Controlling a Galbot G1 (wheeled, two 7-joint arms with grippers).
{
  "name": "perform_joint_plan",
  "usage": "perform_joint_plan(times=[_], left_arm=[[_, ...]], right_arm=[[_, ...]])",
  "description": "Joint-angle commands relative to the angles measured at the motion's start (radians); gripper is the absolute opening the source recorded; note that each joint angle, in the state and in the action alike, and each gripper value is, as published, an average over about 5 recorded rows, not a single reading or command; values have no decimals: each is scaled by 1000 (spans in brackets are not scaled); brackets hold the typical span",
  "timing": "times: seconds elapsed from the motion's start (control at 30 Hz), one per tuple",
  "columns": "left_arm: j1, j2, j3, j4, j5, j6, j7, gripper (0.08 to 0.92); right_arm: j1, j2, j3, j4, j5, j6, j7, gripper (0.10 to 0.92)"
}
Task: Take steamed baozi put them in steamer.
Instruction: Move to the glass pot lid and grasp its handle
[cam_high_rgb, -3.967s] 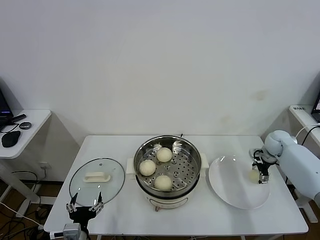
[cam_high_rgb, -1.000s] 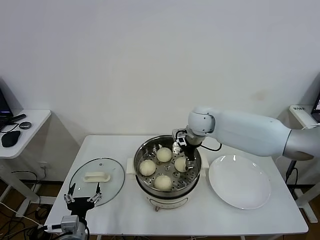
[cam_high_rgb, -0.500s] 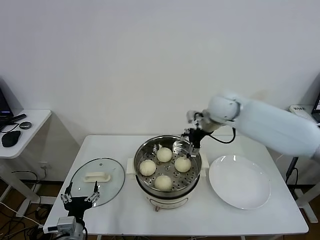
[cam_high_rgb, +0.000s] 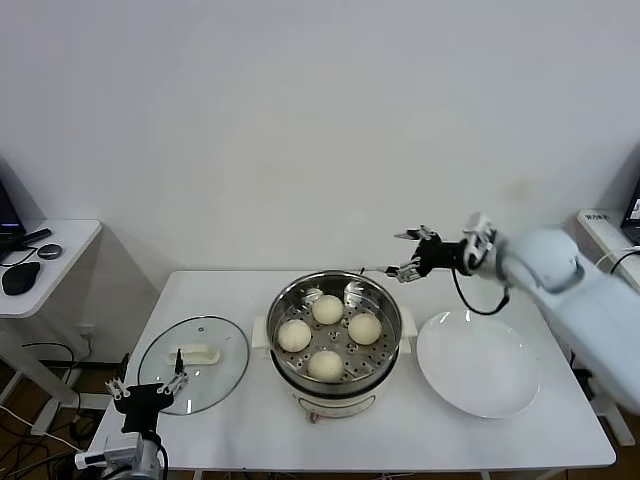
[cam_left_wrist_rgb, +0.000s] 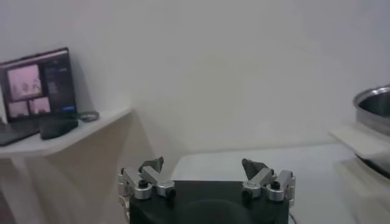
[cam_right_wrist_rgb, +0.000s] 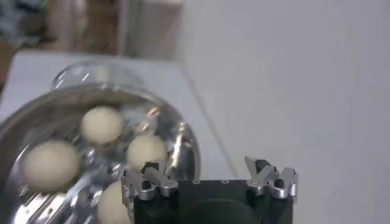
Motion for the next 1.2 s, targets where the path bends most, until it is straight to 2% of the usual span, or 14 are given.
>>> perform_joint_plan(times=[0.03, 0.17, 0.33, 0.47, 0.53, 0.63, 0.8, 1.2], left_arm=[[-30, 13, -13, 58, 233, -100, -25, 823], [-74, 46, -38, 154, 587, -170, -18, 823], [-112, 155, -20, 251, 1083, -220, -72, 823], [-99, 267, 18, 271, 1327, -284, 36, 823], [-92, 322, 49, 260, 1399, -261, 100, 823], [-127, 362, 84, 314, 1419, -218, 86, 823], [-216, 350, 74, 475, 1329, -216, -22, 823], [-242, 357, 94, 578, 1197, -232, -64, 823]], right_arm=[[-698, 340, 842, 53, 17, 205, 312, 823], [-777, 495, 890, 62, -40, 257, 307, 823], [-852, 559, 889, 76, -75, 295, 298, 823], [-861, 567, 888, 67, -76, 295, 277, 823], [-858, 570, 889, 59, -76, 294, 269, 823], [-852, 574, 886, 50, -76, 294, 267, 823], [-856, 581, 880, 46, -86, 302, 262, 823], [-862, 584, 883, 18, -104, 327, 256, 823]])
